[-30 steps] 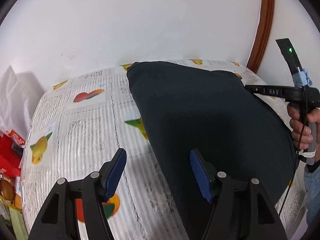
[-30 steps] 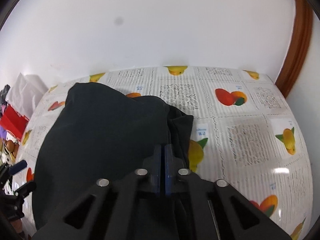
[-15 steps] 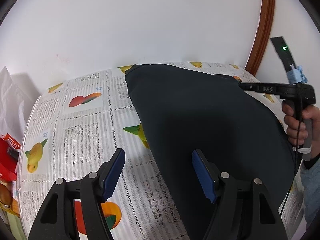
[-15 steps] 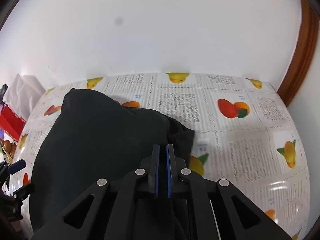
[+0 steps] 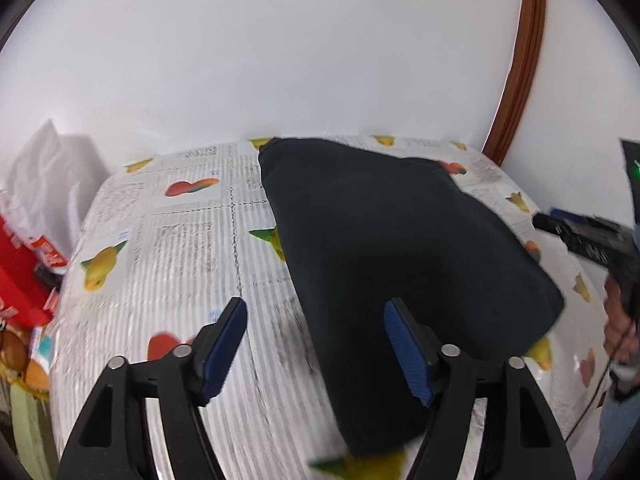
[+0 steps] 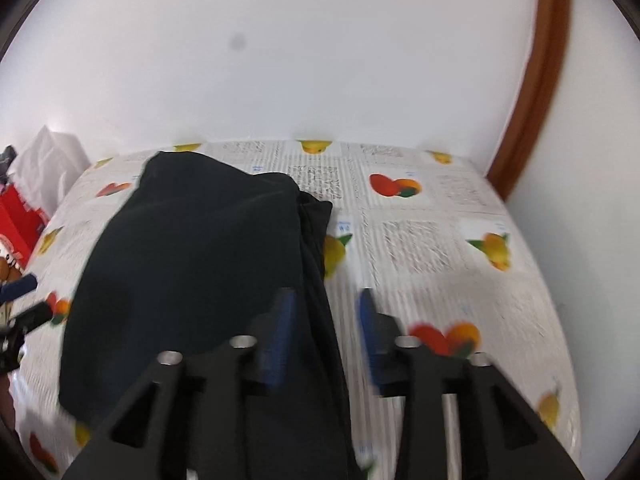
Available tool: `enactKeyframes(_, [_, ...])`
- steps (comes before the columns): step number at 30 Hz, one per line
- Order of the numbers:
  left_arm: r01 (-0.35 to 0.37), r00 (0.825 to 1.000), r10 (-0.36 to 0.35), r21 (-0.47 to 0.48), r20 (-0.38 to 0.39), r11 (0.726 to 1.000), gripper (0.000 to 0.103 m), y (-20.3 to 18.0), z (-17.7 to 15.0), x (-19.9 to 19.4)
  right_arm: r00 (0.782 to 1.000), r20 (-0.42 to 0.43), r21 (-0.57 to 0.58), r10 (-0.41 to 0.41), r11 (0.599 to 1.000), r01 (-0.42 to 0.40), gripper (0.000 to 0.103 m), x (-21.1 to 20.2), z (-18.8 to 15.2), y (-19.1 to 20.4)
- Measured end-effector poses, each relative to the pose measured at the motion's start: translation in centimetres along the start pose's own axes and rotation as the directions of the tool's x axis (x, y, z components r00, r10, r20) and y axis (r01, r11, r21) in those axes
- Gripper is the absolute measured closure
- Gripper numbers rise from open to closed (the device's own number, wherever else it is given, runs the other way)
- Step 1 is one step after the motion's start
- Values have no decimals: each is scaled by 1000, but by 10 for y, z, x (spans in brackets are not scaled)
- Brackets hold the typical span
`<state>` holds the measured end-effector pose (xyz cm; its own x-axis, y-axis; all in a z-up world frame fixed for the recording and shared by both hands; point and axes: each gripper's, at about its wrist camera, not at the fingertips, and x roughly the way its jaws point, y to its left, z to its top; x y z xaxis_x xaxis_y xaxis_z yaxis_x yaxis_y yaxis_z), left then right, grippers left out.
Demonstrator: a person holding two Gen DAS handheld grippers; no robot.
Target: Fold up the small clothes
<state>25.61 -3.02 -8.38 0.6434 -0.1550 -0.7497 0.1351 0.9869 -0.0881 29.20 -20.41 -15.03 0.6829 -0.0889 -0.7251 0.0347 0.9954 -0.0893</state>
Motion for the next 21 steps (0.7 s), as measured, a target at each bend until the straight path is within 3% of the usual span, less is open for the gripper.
enactKeyframes(2, [-11, 1000, 11, -4, 24, 1000, 24, -11, -9, -25, 1000, 25, 5, 8, 1000, -8, 45, -29, -14, 2])
enactKeyframes(5, [-38, 998, 38, -2, 59, 999, 17, -28, -22, -58, 998, 57, 22, 13, 1000, -14, 37, -71, -36, 3])
enactKeyframes(10, [-53, 994, 54, -6, 92, 999, 9, -52, -45, -101, 997, 66, 53, 29, 998, -33, 34, -119, -68, -4])
enactKeyframes(17, [-76, 984, 81, -38, 158, 996, 4, -69, -75, -154, 993, 107, 72, -42, 997, 34, 9, -172, -103, -13])
enactKeyframes(21, [-91, 980, 98, -44, 175, 995, 4, -75, -88, -171, 989, 135, 72, -61, 996, 52, 4, -195, -120, -12])
